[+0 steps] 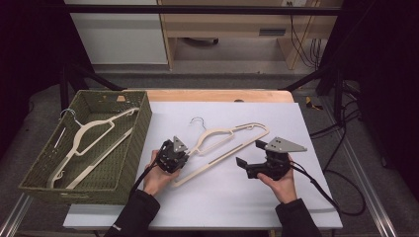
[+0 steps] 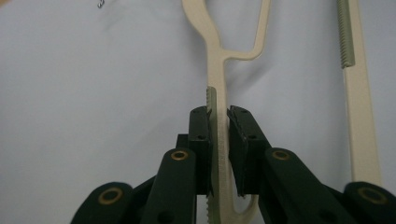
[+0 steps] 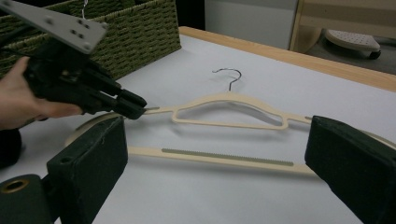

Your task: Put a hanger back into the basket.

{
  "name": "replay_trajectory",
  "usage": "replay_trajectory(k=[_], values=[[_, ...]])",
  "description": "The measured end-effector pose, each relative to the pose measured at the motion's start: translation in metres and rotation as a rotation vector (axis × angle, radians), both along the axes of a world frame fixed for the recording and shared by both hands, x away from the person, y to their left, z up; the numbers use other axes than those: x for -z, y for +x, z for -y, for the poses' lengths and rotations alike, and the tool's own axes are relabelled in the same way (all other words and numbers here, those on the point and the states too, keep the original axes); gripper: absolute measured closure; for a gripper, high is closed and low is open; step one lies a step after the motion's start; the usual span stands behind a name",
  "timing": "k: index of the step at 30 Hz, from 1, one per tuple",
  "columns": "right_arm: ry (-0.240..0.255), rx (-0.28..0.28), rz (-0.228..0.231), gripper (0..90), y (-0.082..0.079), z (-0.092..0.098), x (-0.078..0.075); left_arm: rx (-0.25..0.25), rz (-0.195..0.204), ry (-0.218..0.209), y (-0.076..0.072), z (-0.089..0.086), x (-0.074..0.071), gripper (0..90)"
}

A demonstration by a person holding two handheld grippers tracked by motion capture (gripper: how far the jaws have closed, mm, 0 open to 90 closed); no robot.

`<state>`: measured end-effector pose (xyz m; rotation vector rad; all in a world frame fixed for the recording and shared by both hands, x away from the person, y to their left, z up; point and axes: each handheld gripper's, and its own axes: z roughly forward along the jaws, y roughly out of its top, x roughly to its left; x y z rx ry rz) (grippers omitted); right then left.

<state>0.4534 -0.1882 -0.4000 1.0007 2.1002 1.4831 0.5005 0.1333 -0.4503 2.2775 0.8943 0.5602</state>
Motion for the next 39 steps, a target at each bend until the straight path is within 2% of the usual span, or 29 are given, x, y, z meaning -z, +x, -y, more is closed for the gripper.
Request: replay_trajectory(k=[2,4,7,13,15,18,29,35,37,39], values=[[-0.004,-0.003,-0.005,7.0,0.008,-0.009,0.000,0.003,0.025,0.000,-0.007,0.000,-0.009,79.6],[-0.002,-0.005,-0.016,7.5,0.016,-0.018,0.000,0.014,0.051,0.027,-0.014,-0.002,-0.018,79.6],[0.000,-0.008,-0.034,8.9,0.031,-0.035,0.002,0.013,0.083,0.024,-0.024,-0.003,-0.028,79.6],[-0.010,-0.004,-0.058,12.1,0.056,-0.066,0.007,0.013,0.117,0.005,-0.037,-0.006,-0.039,79.7],[-0.012,-0.005,-0.065,13.3,0.063,-0.075,0.009,0.017,0.143,0.009,-0.040,-0.006,-0.042,79.7],[-0.017,-0.003,-0.077,15.8,0.072,-0.084,0.010,0.021,0.155,0.009,-0.044,-0.005,-0.044,79.7],[-0.062,0.033,-0.103,29.1,0.109,-0.110,0.015,0.024,0.157,0.008,-0.053,-0.003,-0.045,79.7],[-0.080,0.047,-0.125,35.1,0.119,-0.117,0.019,0.016,0.155,0.014,-0.054,-0.002,-0.041,79.7],[-0.093,0.048,-0.127,36.7,0.122,-0.120,0.019,0.024,0.133,0.003,-0.055,-0.001,-0.039,79.7],[-0.106,0.046,-0.129,39.2,0.125,-0.124,0.019,0.016,0.138,0.011,-0.055,-0.002,-0.039,79.7]])
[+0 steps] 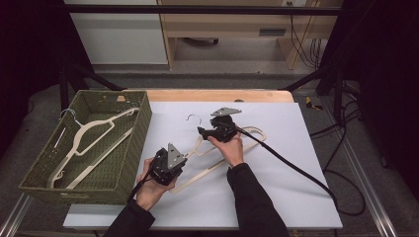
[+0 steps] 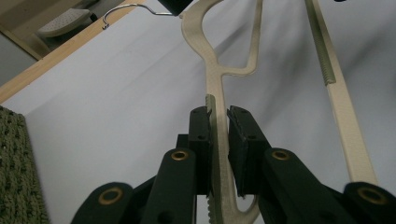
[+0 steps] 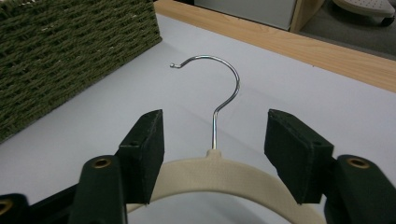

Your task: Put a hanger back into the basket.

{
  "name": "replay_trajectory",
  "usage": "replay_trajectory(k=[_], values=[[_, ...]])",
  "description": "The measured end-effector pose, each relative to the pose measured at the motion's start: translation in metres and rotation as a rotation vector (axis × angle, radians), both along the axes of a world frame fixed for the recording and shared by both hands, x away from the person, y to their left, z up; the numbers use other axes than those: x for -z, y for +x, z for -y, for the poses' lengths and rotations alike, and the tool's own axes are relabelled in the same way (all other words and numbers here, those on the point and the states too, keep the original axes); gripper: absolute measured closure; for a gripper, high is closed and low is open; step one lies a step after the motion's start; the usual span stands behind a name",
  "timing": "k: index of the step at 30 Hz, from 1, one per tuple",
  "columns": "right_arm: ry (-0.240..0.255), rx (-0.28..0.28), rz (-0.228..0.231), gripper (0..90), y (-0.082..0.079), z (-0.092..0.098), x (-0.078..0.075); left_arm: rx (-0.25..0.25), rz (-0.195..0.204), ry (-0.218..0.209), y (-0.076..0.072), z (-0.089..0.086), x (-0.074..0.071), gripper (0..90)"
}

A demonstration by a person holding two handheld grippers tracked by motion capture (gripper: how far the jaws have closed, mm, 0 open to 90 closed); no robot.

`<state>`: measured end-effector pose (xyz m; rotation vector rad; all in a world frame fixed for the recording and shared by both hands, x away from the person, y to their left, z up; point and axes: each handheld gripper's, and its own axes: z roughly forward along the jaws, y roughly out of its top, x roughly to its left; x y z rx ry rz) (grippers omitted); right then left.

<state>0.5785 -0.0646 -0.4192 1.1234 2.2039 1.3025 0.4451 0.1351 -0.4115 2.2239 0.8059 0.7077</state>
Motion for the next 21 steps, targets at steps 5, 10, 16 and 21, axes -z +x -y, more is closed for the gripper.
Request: replay_trajectory(k=[5,10,16,21], values=[[-0.015,0.017,-0.034,47.7,0.008,-0.004,0.004,0.002,0.018,0.012,-0.001,0.000,0.000,79.7],[-0.025,0.011,-0.066,54.4,0.014,-0.007,0.012,0.003,0.019,0.006,-0.002,0.000,0.000,79.7],[-0.035,0.007,-0.093,68.0,0.019,-0.011,0.019,0.015,0.017,0.010,-0.004,0.003,0.001,79.6],[-0.035,-0.001,-0.136,82.6,0.020,-0.013,0.019,0.023,0.012,0.014,-0.005,0.004,0.003,79.6]])
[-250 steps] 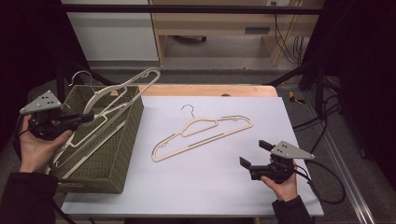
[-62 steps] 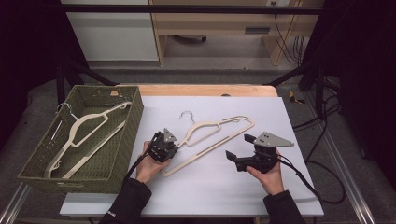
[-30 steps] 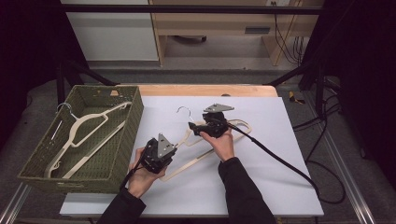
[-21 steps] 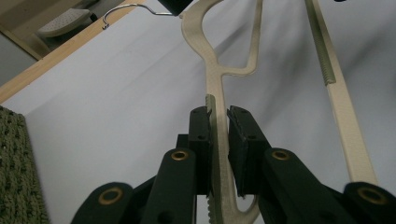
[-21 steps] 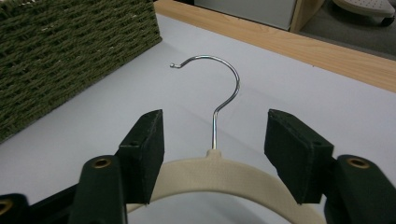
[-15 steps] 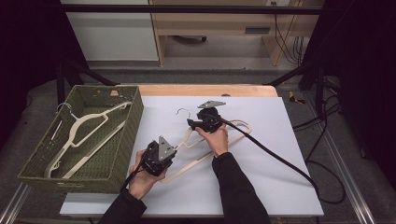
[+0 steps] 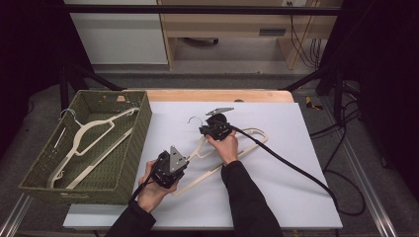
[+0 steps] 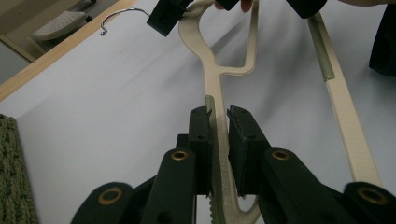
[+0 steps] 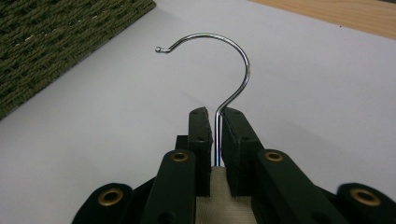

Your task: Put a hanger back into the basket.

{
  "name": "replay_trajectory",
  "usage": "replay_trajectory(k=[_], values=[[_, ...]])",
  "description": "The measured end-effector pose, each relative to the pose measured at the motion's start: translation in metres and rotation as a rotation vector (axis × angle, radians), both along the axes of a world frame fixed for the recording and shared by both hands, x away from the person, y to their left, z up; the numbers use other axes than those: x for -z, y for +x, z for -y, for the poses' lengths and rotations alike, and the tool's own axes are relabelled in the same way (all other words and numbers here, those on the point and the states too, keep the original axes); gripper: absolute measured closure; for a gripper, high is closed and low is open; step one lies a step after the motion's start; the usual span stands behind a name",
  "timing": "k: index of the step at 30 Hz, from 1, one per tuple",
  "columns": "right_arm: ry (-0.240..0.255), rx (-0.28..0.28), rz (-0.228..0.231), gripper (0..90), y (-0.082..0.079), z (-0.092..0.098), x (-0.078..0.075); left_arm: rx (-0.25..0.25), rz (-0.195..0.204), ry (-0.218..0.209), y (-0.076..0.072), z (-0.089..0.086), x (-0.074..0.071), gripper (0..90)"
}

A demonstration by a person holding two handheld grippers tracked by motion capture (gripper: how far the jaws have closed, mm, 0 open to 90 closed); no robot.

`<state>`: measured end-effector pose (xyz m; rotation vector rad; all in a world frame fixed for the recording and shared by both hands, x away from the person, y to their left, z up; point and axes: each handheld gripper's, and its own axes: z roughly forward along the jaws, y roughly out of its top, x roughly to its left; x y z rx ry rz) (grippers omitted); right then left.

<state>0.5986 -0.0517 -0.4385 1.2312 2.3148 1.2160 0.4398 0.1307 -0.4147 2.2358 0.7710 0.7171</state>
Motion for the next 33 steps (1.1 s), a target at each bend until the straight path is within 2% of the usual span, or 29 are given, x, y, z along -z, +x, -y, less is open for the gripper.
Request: replay_trajectory(k=[3,9,12,13,15,17,18,19,20,22,25,28,31,33], values=[[-0.010,0.002,-0.011,83.1,-0.001,0.001,-0.001,0.000,0.002,0.001,-0.001,0.001,0.002,79.6],[-0.050,0.021,0.038,83.5,-0.010,0.001,-0.007,0.012,-0.003,0.009,-0.003,0.003,0.005,79.6],[-0.052,0.027,0.063,83.8,-0.016,0.001,-0.011,0.011,-0.004,0.021,-0.004,0.001,0.006,79.6],[-0.050,0.027,0.072,87.4,-0.017,0.001,-0.013,0.014,-0.017,0.016,-0.004,0.001,0.007,79.6],[-0.030,0.033,0.091,89.3,-0.021,0.003,-0.018,0.003,-0.016,0.029,-0.003,0.000,0.009,79.5],[-0.035,0.038,0.113,89.4,-0.026,0.003,-0.022,0.005,-0.038,0.017,-0.001,-0.001,0.010,79.6],[-0.037,0.037,0.118,89.4,-0.027,0.003,-0.022,0.008,-0.060,0.007,0.000,-0.002,0.010,79.6],[-0.038,0.034,0.128,89.5,-0.029,0.004,-0.024,0.006,-0.057,-0.013,0.001,-0.002,0.010,79.7],[-0.032,0.030,0.129,89.4,-0.031,0.005,-0.024,0.027,-0.064,-0.015,0.002,-0.005,0.007,84.7],[-0.025,0.023,0.136,89.4,-0.035,0.007,-0.025,0.031,-0.086,-0.075,0.005,-0.005,0.003,73.4],[-0.006,0.009,0.144,89.5,-0.040,0.010,-0.025,0.010,-0.095,-0.152,0.012,-0.004,-0.003,58.4],[0.008,-0.009,0.159,89.4,-0.045,0.014,-0.026,0.014,-0.138,-0.230,0.023,0.000,-0.005,49.5],[0.026,-0.028,0.179,89.4,-0.050,0.017,-0.029,0.019,-0.166,-0.258,0.035,0.008,-0.003,47.0],[0.033,-0.041,0.198,89.4,-0.054,0.019,-0.031,0.024,-0.179,-0.261,0.041,0.016,-0.002,47.1]])
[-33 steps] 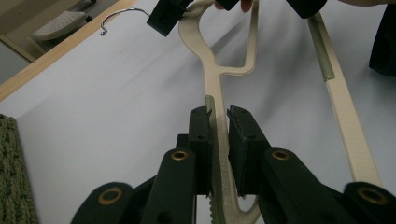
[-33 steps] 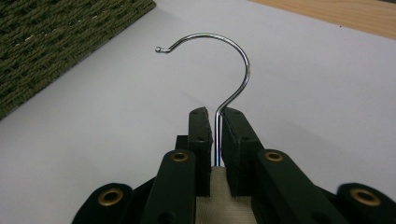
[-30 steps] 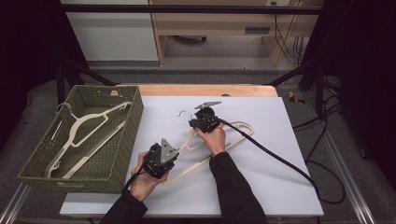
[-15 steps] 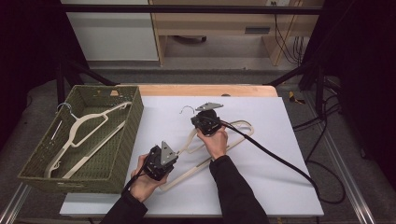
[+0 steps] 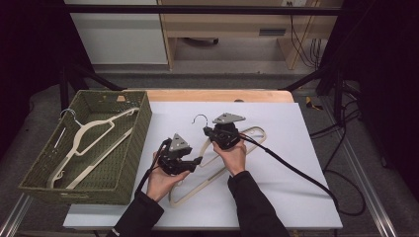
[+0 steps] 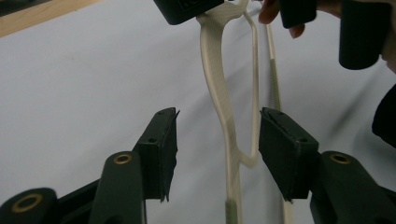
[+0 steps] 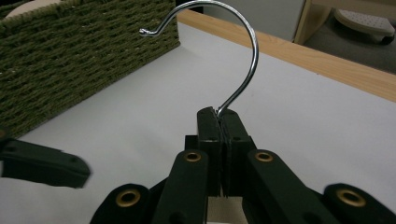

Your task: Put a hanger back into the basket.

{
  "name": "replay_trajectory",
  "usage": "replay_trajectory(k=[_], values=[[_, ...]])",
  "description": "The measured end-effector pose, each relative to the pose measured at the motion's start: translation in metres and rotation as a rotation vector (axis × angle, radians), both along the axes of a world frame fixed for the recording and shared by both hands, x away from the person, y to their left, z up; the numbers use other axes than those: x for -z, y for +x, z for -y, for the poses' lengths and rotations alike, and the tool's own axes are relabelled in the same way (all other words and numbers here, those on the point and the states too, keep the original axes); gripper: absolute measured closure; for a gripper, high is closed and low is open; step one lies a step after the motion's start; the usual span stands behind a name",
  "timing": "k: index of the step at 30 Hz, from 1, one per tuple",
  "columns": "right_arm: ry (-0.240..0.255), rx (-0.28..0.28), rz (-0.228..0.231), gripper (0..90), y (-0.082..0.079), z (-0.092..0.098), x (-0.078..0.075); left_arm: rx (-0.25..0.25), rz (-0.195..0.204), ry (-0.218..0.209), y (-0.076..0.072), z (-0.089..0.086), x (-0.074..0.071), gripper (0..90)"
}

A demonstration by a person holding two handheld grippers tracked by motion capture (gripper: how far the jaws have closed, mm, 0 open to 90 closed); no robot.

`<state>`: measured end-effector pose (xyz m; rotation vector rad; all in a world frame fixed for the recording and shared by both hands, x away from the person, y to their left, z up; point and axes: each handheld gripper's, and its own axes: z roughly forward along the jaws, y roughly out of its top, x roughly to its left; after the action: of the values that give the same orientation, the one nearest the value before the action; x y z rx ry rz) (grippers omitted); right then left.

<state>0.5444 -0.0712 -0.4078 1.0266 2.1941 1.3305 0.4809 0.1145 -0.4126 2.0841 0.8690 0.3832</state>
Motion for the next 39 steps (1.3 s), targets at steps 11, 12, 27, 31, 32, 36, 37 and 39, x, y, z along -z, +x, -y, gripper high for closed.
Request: replay_trajectory(k=[11,12,27,31,32,36,37,39], values=[[0.033,-0.051,0.045,89.2,-0.020,0.011,-0.007,0.068,-0.147,-0.104,0.019,0.017,0.011,74.7],[0.037,-0.051,0.048,89.2,-0.022,0.013,-0.008,0.074,-0.149,-0.113,0.018,0.018,0.010,79.9],[0.120,-0.128,0.104,59.0,-0.076,0.057,-0.028,0.095,-0.031,-0.134,-0.017,0.011,-0.015,86.1],[0.136,-0.130,0.137,45.7,-0.100,0.081,-0.030,0.072,0.015,-0.125,-0.024,0.003,-0.028,86.1],[0.140,-0.121,0.140,42.4,-0.104,0.086,-0.030,0.069,0.022,-0.122,-0.025,0.001,-0.031,86.1],[0.170,-0.095,0.135,27.1,-0.115,0.112,-0.024,0.054,0.074,-0.117,-0.033,-0.014,-0.052,86.1],[0.169,-0.088,0.129,24.8,-0.115,0.116,-0.023,0.056,0.085,-0.111,-0.035,-0.018,-0.057,86.1],[0.175,-0.070,0.128,21.1,-0.116,0.124,-0.020,0.055,0.109,-0.103,-0.039,-0.026,-0.068,86.1]])
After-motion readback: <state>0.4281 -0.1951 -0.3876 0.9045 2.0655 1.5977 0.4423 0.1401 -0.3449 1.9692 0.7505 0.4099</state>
